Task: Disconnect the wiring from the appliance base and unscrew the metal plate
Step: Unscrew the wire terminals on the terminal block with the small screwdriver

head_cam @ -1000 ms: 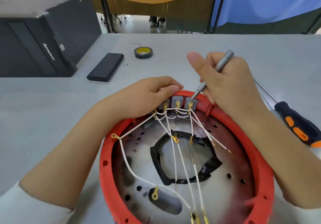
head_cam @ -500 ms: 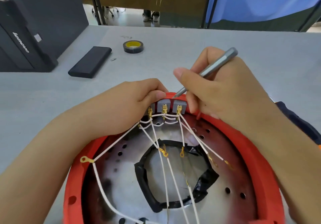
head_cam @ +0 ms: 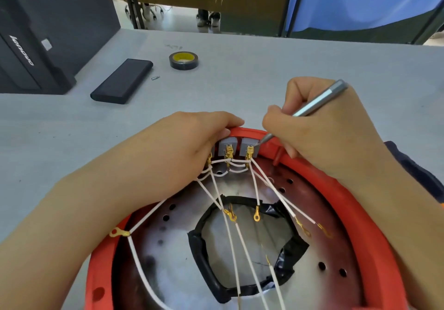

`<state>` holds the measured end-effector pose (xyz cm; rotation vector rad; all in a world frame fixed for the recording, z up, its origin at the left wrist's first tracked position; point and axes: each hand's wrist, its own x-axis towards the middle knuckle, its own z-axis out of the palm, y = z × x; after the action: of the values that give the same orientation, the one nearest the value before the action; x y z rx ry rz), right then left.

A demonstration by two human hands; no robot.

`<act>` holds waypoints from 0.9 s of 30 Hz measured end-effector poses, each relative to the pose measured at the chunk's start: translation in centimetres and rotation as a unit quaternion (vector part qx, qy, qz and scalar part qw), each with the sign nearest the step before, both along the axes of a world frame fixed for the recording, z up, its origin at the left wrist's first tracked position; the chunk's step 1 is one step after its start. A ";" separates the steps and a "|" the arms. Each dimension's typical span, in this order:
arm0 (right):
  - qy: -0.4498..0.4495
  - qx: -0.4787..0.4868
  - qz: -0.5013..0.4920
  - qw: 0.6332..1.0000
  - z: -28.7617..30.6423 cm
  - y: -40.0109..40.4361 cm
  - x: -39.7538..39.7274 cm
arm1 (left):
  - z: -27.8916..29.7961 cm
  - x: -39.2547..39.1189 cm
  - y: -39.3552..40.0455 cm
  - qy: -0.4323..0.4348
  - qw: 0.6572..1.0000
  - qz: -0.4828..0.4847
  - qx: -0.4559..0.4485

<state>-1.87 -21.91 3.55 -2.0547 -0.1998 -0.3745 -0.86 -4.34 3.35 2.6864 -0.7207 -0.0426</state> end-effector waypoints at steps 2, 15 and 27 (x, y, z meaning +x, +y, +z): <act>-0.003 0.000 0.000 1.000 0.0 0.0 0.1 | 0.0 0.0 -0.1 -0.008 1.000 -0.008 -0.023; -0.024 -0.034 0.005 0.999 0.1 0.2 -0.1 | -0.5 0.1 0.2 -0.031 0.996 -0.020 -0.084; -0.016 -0.012 -0.004 1.000 0.1 0.2 0.2 | -0.9 0.5 1.0 0.040 0.992 -0.009 -0.119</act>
<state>-1.69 -21.73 3.69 -2.0744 -0.2154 -0.4123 -0.37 -3.39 2.50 2.4364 -0.6799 -0.0655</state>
